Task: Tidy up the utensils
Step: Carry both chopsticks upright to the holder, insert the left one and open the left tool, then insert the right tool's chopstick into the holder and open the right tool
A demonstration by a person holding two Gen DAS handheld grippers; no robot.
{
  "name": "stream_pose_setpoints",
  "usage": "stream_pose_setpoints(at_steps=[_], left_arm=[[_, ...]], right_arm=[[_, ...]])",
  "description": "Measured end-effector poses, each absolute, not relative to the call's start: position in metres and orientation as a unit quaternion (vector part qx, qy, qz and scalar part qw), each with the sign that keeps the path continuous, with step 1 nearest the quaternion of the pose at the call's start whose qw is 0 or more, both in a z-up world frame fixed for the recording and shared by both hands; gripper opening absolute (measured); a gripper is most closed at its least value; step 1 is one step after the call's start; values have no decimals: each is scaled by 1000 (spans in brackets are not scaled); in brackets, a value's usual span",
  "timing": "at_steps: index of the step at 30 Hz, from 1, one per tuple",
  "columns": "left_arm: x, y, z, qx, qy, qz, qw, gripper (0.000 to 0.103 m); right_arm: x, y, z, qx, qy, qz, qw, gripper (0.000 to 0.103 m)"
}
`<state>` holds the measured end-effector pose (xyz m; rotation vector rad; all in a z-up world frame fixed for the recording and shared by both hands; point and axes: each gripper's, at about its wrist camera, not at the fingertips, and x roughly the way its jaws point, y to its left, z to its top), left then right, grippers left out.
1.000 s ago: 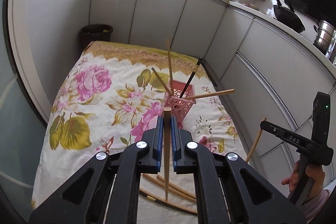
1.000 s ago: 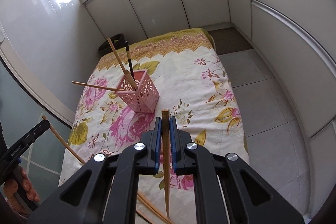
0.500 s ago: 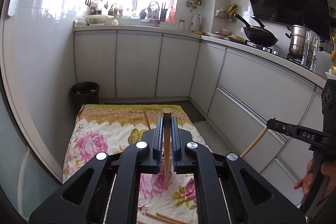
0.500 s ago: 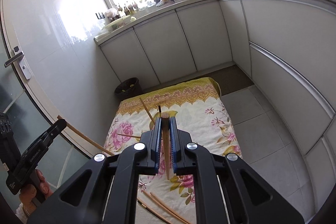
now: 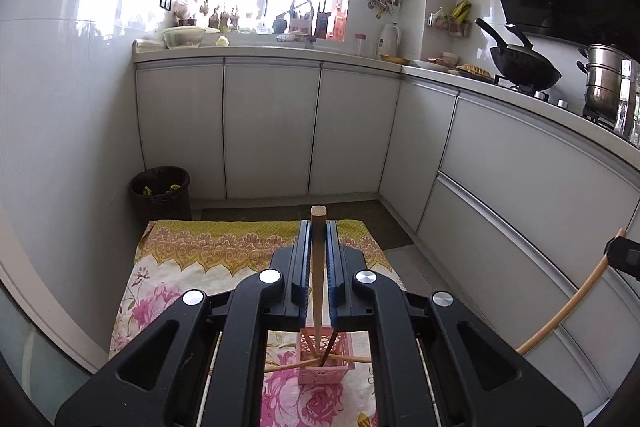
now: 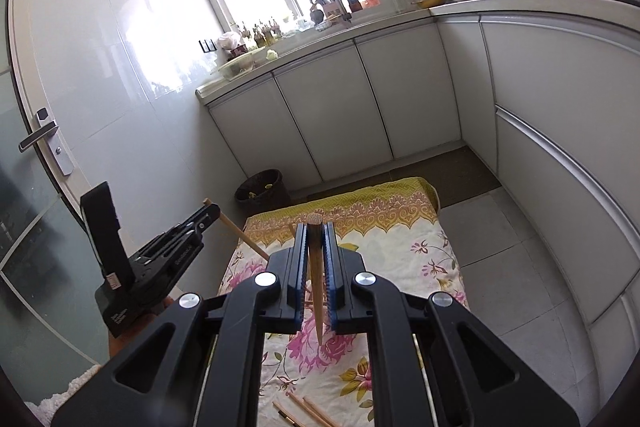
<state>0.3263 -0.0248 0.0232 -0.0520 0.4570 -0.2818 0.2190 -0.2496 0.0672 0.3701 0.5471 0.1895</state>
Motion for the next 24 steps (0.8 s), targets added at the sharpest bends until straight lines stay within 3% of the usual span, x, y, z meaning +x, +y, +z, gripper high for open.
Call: stream_pose_setpoints(at_steps=[8, 11, 16, 20, 24], left_arm=[[354, -30, -40, -32, 282, -160, 945, 9], [341, -16, -26, -58, 264, -170, 948, 18], [308, 17, 26, -96, 206, -167, 959, 22], [276, 51, 49, -128, 159, -141, 969, 35], [263, 78, 44, -155, 157, -128, 967, 36]], right_arm=[[246, -246, 50, 206, 274, 97, 934, 8], [256, -239, 54, 201, 267, 97, 938, 8], [272, -227, 75, 184, 227, 88, 952, 8], [295, -212, 85, 163, 190, 72, 965, 8], [323, -194, 82, 142, 178, 66, 971, 8]])
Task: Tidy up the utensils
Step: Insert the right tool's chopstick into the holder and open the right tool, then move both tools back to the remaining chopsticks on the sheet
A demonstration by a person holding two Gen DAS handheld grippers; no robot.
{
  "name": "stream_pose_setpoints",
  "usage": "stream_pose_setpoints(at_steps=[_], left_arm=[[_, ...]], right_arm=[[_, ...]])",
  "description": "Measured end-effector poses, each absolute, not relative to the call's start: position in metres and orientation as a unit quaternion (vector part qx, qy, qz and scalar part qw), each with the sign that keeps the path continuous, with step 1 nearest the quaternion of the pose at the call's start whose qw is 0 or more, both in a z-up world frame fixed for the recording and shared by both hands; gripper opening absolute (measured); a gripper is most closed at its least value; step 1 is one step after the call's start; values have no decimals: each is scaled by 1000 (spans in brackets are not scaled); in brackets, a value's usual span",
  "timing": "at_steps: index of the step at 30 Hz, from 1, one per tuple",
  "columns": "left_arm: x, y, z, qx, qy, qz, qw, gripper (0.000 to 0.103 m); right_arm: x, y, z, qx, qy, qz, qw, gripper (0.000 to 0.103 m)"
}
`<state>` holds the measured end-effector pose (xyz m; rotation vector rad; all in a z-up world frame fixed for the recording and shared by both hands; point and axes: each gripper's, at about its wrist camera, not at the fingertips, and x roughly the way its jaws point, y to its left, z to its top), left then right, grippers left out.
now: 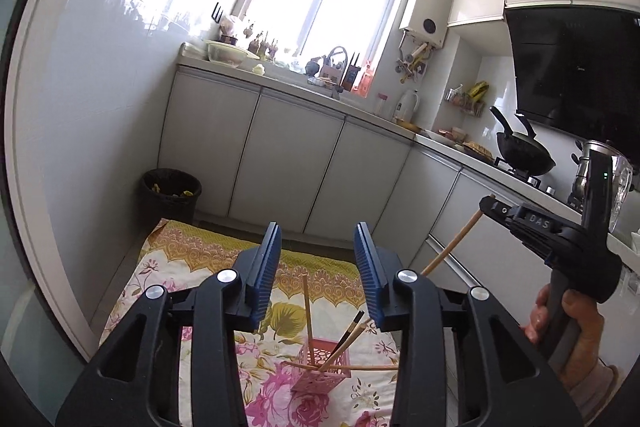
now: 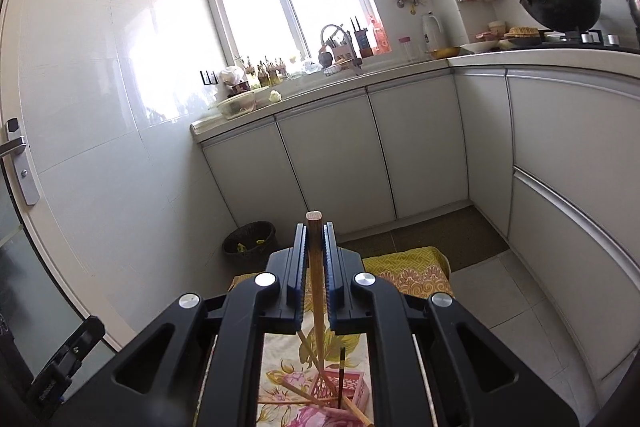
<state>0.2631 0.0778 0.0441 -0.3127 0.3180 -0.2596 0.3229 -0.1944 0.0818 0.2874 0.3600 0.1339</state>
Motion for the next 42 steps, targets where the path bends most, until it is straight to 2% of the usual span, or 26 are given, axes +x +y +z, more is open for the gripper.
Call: stream_pose_setpoints(at_steps=[5, 14, 17, 18, 21, 24, 26, 28, 30, 32, 35, 42], left_arm=[[271, 100, 30, -170, 177, -123, 962, 36], [279, 121, 4, -188, 199, -113, 955, 36], [275, 128, 3, -197, 201, -109, 953, 36], [273, 129, 4, -197, 200, -108, 954, 36], [267, 129, 11, -200, 197, -109, 954, 36], [256, 125, 18, -196, 194, -113, 955, 37], [248, 122, 21, -192, 197, -118, 954, 38], [239, 118, 23, -185, 201, -119, 954, 44], [229, 114, 21, -181, 210, -119, 953, 64], [220, 110, 17, -179, 229, -111, 950, 76], [214, 103, 4, -169, 284, -105, 938, 85], [206, 88, -51, -170, 421, -92, 886, 89]], right_arm=[[353, -171, 64, 111, 190, 57, 974, 8], [374, -145, -12, 97, 251, 56, 962, 8], [368, -138, -13, 86, 251, 56, 963, 9], [364, -138, -9, 84, 243, 54, 965, 11], [347, -141, 13, 87, 216, 48, 971, 37], [323, -150, 39, 95, 184, 40, 977, 42], [303, -159, 56, 103, 167, 35, 980, 52], [276, -170, 68, 119, 141, 20, 983, 85], [240, -182, 76, 130, 103, -8, 986, 96], [209, -192, 79, 140, 86, -12, 986, 96], [174, -210, 73, 162, 110, -12, 981, 96], [122, -243, 12, 243, 225, -12, 944, 96]])
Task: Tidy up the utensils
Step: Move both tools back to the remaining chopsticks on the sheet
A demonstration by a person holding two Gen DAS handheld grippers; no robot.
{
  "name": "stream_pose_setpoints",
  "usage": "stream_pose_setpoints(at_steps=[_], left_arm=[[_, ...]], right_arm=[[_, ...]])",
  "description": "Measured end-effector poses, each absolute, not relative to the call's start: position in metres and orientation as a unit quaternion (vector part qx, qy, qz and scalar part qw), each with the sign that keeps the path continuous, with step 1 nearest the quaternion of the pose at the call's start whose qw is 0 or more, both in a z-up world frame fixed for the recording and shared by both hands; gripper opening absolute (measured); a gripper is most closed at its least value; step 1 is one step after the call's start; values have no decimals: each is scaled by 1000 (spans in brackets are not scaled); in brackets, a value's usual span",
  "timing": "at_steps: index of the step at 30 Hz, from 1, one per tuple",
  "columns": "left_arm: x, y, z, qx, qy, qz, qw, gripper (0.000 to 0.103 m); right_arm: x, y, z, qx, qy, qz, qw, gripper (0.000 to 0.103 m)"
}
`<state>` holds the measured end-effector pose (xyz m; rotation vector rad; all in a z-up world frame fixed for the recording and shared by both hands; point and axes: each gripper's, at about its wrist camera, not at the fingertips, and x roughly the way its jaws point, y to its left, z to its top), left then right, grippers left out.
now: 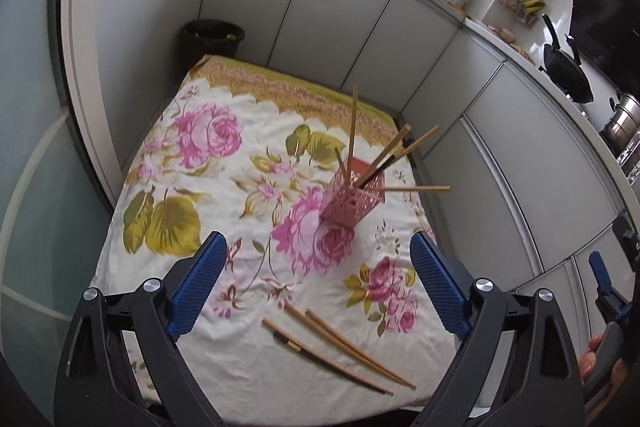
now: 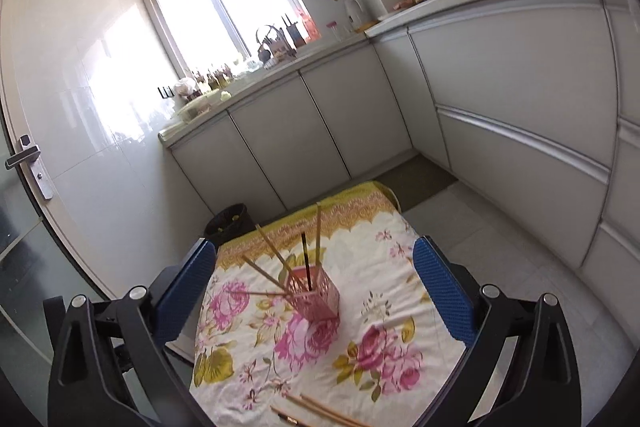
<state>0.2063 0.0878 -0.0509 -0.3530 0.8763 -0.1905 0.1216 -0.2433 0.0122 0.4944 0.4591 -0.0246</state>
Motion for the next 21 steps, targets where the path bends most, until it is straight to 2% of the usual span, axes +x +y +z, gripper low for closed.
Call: stream_pose_setpoints(at_steps=[8, 12, 16, 19, 21], left_arm=[[186, 75, -93, -186, 500, -83, 842, 91], [178, 73, -108, -189, 520, -80, 829, 95], [190, 83, -151, -243, 586, -72, 770, 95], [203, 91, -190, -291, 632, -60, 716, 88], [209, 92, -208, -315, 649, -54, 691, 74]], right_arm=[[110, -231, -95, 273, 421, 31, 864, 96], [101, -219, -131, 281, 475, 41, 833, 96], [94, -215, -161, 296, 517, 52, 801, 96], [94, -215, -173, 309, 532, 55, 787, 96], [95, -213, -178, 308, 540, 55, 782, 96]])
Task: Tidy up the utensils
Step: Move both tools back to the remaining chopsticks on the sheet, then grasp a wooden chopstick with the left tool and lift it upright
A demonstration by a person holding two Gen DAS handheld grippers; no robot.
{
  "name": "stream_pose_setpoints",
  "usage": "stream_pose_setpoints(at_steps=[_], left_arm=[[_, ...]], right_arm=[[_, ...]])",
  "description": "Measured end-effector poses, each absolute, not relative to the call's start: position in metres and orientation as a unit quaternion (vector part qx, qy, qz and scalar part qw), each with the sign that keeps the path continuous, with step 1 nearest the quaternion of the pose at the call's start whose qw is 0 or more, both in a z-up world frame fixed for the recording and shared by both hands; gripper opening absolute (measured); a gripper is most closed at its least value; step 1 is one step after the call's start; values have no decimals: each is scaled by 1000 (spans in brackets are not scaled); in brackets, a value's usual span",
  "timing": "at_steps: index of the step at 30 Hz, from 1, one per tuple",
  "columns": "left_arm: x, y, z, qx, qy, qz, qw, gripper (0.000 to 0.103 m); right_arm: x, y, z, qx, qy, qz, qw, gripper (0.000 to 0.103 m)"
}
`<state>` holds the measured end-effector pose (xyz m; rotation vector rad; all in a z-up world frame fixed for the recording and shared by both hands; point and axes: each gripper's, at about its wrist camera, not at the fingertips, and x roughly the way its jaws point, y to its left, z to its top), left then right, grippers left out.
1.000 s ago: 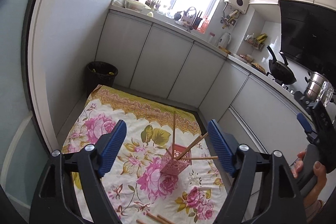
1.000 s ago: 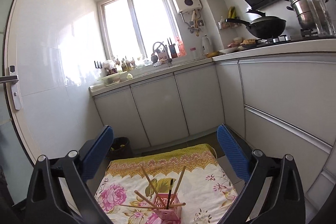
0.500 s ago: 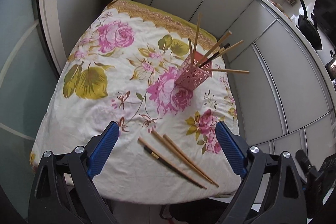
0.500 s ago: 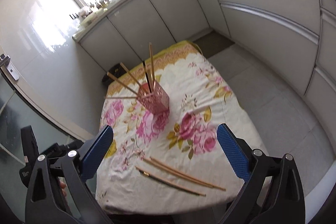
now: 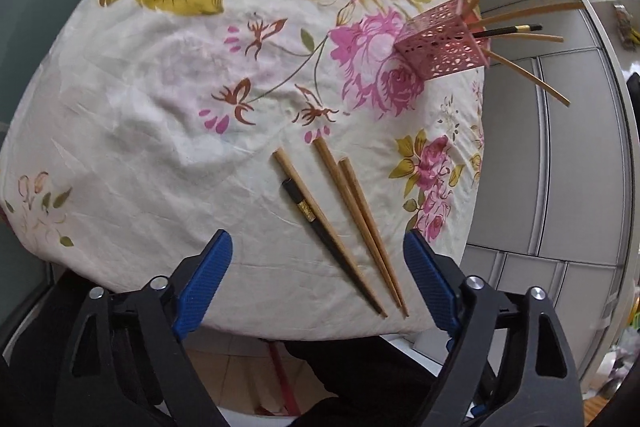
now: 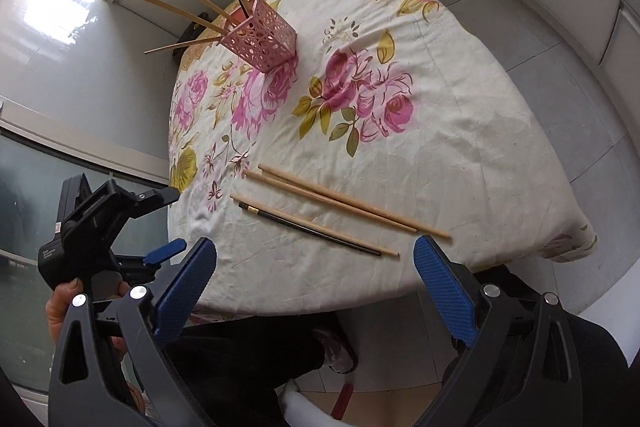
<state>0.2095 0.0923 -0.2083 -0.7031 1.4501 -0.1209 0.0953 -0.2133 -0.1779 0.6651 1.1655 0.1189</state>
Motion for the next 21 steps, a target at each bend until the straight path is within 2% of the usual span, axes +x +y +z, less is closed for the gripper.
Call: stream_pose_setpoints(at_steps=[3, 9, 11, 12, 21], left_arm=[[219, 87, -227, -334, 665, -50, 666, 59], [237, 77, -245, -324, 669, -16, 669, 37], [242, 74, -250, -314, 671, -2, 672, 35], [244, 74, -253, -308, 672, 9, 673, 30], [259, 65, -262, -266, 679, 68, 681, 28]], right_arm=[[97, -211, -182, 302, 546, 57, 779, 96], [102, -209, -187, 287, 554, 64, 779, 96], [103, -211, -190, 290, 557, 65, 775, 96], [104, -212, -192, 292, 559, 65, 773, 96], [112, -218, -202, 298, 566, 66, 766, 96]])
